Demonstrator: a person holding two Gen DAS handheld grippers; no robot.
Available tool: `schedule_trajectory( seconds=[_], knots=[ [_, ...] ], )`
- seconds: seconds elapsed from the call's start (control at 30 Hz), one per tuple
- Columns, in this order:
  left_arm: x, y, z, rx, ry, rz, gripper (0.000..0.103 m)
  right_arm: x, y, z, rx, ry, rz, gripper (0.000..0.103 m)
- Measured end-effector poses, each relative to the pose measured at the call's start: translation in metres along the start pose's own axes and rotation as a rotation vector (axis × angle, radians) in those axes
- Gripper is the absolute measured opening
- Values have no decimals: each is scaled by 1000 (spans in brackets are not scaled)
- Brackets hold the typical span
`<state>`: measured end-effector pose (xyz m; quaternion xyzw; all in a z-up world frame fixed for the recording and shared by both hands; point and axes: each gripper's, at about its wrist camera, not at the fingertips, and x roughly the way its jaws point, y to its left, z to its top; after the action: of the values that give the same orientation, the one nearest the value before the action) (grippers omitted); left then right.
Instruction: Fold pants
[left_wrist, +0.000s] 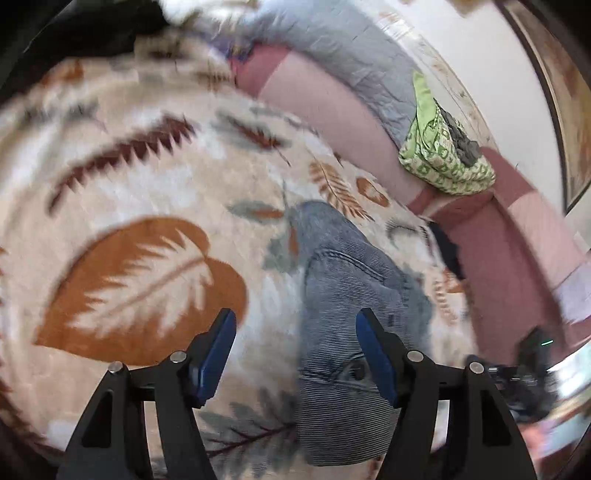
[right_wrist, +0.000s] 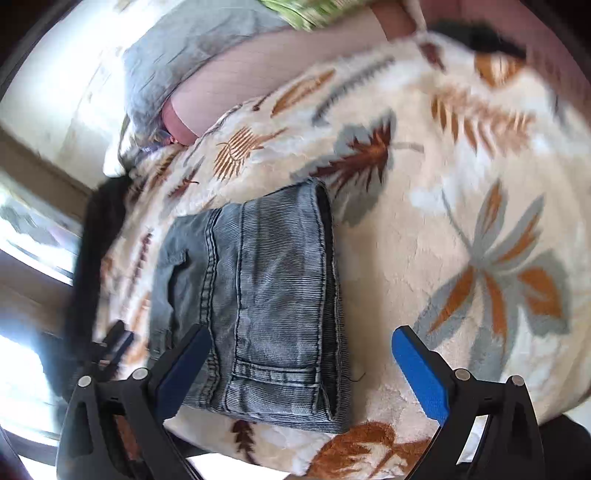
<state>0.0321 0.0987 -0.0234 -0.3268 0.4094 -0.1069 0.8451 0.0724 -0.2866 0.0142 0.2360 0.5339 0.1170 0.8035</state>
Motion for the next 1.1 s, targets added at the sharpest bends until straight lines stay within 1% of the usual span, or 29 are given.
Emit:
schedule_trajectory(
  seconds=[0.07,0.1,0.13,0.17,0.23,0.27,0.3,0.33,0.37,0.4,0.43,0.47,0.5,0.57,0.63,0.67,0.7,0.73,0.77,0.8,0.83,0.9,0.97,1.03,1.1],
  knots=[
    [13,-3,6,-17,76,-56,68,12,-12,8,36,43,37,100],
    [19,-7,8,-13,103,-71,68,13,-20,13,58,52,61,100],
    [23,-9,9,-10,121,-78,68,17,-23,17,61,65,70,99],
    [32,-12,11,-15,162,-89,68,23,-24,20,68,87,98,98],
    [43,-16,11,-20,213,-107,68,40,-25,24,86,129,139,93],
    [51,-19,11,-22,244,-122,68,49,-24,25,84,156,142,92],
    [58,-22,9,-22,271,-116,68,55,-22,26,71,158,138,91],
    [63,-24,9,-13,282,-94,68,56,-20,26,65,155,144,88],
    [67,-27,8,-2,291,-76,68,57,-17,25,63,160,163,72],
    [73,-29,6,1,315,-67,68,61,-17,24,66,177,166,59],
    [75,-31,4,6,311,-45,66,64,-16,24,57,182,141,49],
    [76,-34,3,20,307,-27,64,67,-11,22,22,185,115,46],
    [77,-39,2,47,307,3,61,70,-7,21,-14,191,89,45],
    [78,-48,-2,84,299,56,59,71,-6,22,-9,196,81,45],
    [79,-50,-2,90,295,75,57,75,-9,25,16,211,90,47],
    [78,-51,-2,94,293,85,56,75,-8,26,12,209,92,47],
    [78,-54,-3,108,289,100,52,74,-5,26,-2,201,84,45],
    [77,-58,-4,129,282,116,45,70,2,24,-38,190,74,38],
    [75,-61,-5,150,272,125,41,65,8,22,-64,175,73,29],
    [72,-63,-3,171,261,132,32,59,15,20,-84,160,79,26],
    [65,-67,-3,197,244,136,29,52,22,20,-100,142,86,22],
    [55,-78,-1,244,206,138,27,38,38,21,-122,108,110,18],
    [37,-93,5,298,153,132,27,28,55,26,-152,82,126,18],
    [23,-102,14,327,101,123,27,20,76,33,-194,50,127,18],
    [2,-109,31,348,20,113,27,14,97,45,-224,14,138,18]
  ],
)
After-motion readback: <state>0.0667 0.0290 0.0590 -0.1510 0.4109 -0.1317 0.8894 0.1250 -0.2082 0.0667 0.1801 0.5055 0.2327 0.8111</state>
